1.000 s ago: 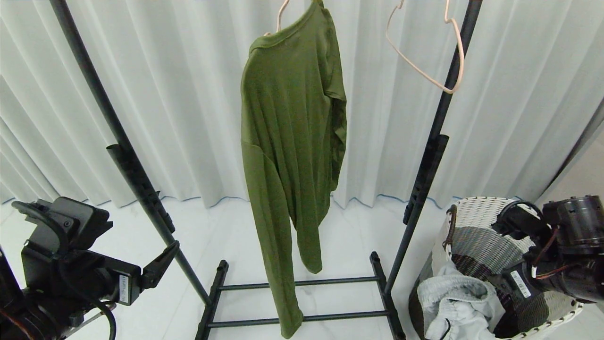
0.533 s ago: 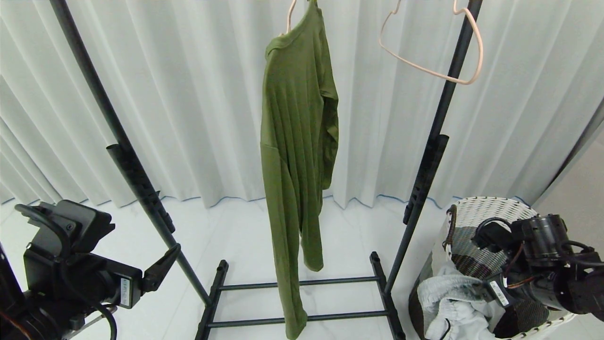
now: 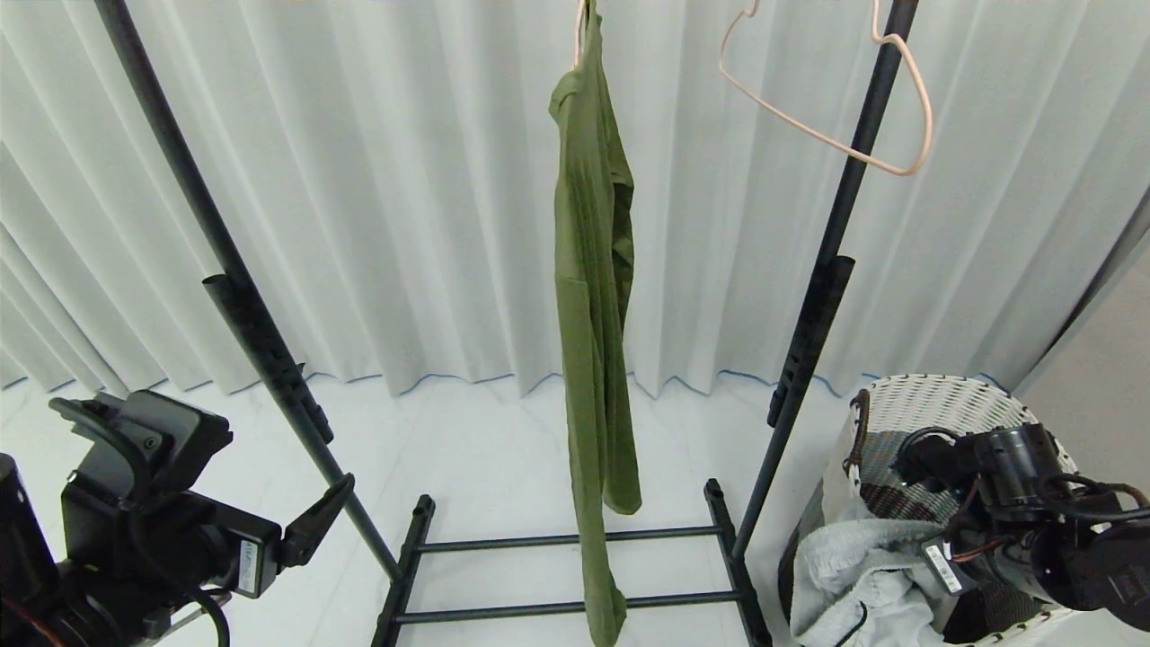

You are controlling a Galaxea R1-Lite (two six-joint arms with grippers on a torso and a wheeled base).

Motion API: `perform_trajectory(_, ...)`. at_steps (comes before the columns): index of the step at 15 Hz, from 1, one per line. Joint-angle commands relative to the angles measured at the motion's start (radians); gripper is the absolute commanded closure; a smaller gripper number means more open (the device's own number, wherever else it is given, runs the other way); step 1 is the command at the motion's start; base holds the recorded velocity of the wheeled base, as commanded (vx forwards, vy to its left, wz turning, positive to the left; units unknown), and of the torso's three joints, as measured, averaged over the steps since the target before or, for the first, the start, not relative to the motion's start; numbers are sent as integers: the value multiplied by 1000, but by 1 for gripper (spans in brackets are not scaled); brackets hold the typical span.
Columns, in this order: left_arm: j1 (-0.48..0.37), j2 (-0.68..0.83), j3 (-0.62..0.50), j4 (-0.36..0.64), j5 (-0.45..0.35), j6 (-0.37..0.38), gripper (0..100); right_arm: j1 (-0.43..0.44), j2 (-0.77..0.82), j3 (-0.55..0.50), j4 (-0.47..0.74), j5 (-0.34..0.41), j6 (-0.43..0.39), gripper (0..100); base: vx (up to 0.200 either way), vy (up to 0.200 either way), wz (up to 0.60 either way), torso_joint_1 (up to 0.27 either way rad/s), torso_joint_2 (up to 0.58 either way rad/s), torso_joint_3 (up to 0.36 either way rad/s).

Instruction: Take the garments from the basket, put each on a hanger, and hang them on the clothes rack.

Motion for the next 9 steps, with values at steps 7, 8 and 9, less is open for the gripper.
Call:
perform_trajectory(7, 2, -12, 24, 0, 7, 40, 0, 73, -281, -368, 385, 4, 9, 100, -57, 0, 0, 1, 2, 1)
perform_trajectory(8, 1, -12, 24, 0, 7, 42, 0, 90, -300, -397, 408, 4, 9, 100, -200, 0, 0, 7, 2, -2)
perform_trajectory(9, 2, -15, 22, 0, 7, 42, 0, 121, -338, -457, 480, 2, 9, 100, -200, 0, 0, 17, 2, -2)
